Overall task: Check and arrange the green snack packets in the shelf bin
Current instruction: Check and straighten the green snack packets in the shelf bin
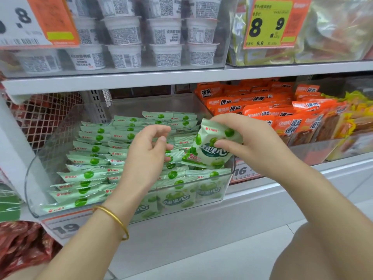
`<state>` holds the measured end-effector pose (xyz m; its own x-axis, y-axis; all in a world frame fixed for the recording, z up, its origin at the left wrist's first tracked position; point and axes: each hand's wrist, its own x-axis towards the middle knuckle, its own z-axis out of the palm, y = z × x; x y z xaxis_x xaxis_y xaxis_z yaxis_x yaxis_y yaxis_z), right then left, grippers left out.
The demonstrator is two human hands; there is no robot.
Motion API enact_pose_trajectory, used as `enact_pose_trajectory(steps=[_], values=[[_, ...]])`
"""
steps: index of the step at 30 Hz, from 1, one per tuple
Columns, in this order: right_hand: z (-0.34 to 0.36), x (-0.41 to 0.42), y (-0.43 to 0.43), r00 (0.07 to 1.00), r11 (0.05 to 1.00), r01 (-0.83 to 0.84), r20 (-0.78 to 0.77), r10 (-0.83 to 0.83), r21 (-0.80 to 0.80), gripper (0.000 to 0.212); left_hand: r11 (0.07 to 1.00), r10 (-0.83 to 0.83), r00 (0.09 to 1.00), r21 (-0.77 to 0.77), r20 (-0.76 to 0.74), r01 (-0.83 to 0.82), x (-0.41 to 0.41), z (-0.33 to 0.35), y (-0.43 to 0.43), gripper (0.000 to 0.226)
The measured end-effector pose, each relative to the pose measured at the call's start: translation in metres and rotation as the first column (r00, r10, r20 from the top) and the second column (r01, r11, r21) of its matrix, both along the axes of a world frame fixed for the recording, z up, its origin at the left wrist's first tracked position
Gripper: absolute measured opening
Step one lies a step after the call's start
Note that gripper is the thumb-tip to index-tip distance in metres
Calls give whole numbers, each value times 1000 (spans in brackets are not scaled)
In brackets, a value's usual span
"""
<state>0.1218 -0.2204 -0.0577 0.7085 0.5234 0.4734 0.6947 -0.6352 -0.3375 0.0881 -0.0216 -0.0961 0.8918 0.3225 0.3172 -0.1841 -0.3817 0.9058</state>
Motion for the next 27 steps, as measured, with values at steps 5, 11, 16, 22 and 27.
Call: enact_pose_trajectory(steps=[5, 11, 16, 22, 27], values=[[-2, -2, 6, 989, 967, 40, 146, -3, -251, 37, 999, -38, 999, -32, -3, 38, 1, -3, -2, 29], [-9, 0, 21, 976, 890, 75, 217, 27, -449, 30, 997, -75, 997, -24, -28, 75, 0, -3, -3, 30], [-13, 6, 28, 992, 865, 71, 123, -10, -497, 42, 992, -101, 995, 74, -5, 101, -3, -3, -3, 20], [-14, 6, 22, 983, 893, 114, 178, -38, -436, 17, 895, -119, 993, 432, -12, 113, -2, -9, -5, 11], [-23, 11, 30, 980, 869, 116, 197, -22, -480, 8, 755, -49, 993, 646, -106, 106, -1, -17, -10, 7]])
